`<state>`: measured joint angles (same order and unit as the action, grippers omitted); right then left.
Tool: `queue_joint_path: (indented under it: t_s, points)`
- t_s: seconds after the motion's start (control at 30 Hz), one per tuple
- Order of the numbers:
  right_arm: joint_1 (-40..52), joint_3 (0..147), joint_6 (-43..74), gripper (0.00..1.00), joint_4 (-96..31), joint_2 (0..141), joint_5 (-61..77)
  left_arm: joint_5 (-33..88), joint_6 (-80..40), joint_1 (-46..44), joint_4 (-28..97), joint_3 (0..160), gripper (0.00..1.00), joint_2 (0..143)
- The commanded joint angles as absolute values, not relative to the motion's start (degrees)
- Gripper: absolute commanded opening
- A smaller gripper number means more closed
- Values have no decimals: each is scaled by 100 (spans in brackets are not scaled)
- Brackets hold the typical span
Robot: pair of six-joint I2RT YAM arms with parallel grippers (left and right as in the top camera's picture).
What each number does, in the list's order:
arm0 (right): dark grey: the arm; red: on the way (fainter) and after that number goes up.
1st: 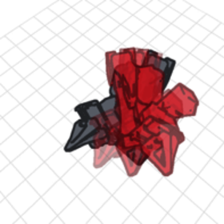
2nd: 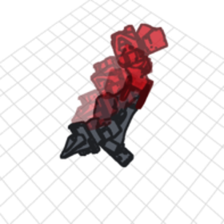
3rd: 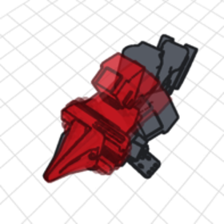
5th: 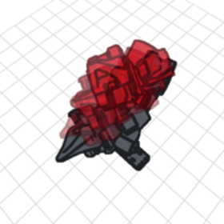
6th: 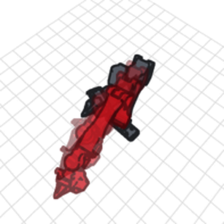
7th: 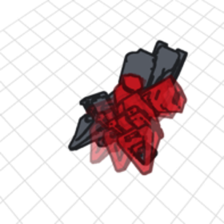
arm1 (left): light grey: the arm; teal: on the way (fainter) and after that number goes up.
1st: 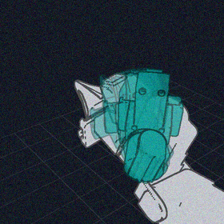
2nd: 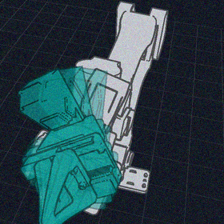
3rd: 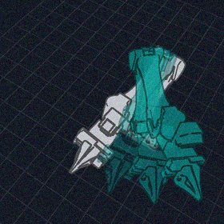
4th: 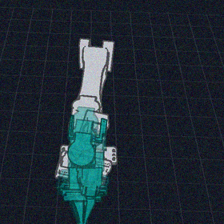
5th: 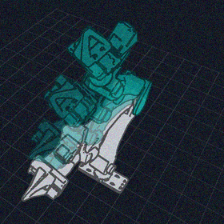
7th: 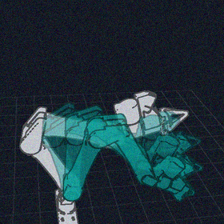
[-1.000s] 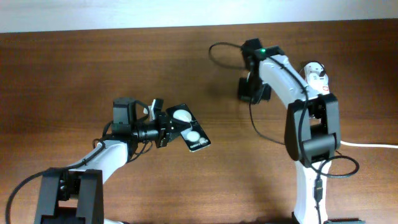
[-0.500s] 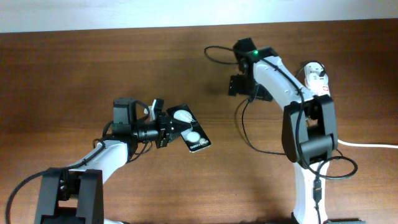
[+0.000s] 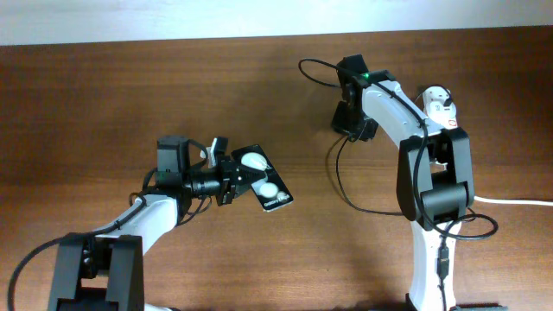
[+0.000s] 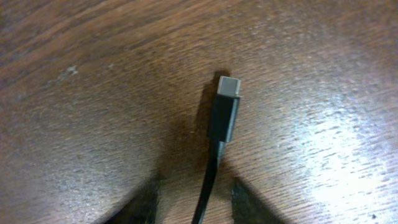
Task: Plug charger to phone and switch on socket
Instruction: 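Lift the cable plug with the right gripper toward the held phone, then align the USB-C plug under the phone and push it into the port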
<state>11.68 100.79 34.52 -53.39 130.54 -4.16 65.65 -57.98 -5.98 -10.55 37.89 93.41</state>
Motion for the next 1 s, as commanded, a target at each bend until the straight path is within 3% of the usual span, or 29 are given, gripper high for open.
queue_joint_path:
  t_s: [0.0, 0.1, 0.17, 0.27, 0.4, 0.6, 0.73, 0.97]
  points:
    - [1197, 9894, 3498, 16, -5391, 13176, -478, 6772, -5673, -589, -1087, 3894, 0, 9323]
    - [1190, 9985, 3479, 4, -5513, 13148, -473, 6768, -5701, -585, -1087, 3894, 0, 9323]
    - [1192, 10173, 3435, 4, -5787, 13008, -447, 6722, -5760, -585, -1087, 3894, 0, 9323]
    - [1192, 10422, 2220, 4, -6346, 12046, 591, 6683, -5758, -585, -1170, 3894, 0, 9323]
    - [1240, 10416, 1341, 4, -7323, 10685, 1728, 7349, -6311, -585, -2847, 3913, 0, 9323]
    - [1874, 9959, 1072, 4, -8254, 9089, 1890, 7397, -7120, -596, -3428, 4254, 0, 9323]
    - [3083, 8753, 1431, 4, -7717, 8182, 1881, 7378, -7312, -788, -3428, 4346, 0, 9323]
    - [4077, 7140, 2163, 4, -6257, 7225, 1876, 7483, -7826, -773, -4112, 4346, 0, 9321]
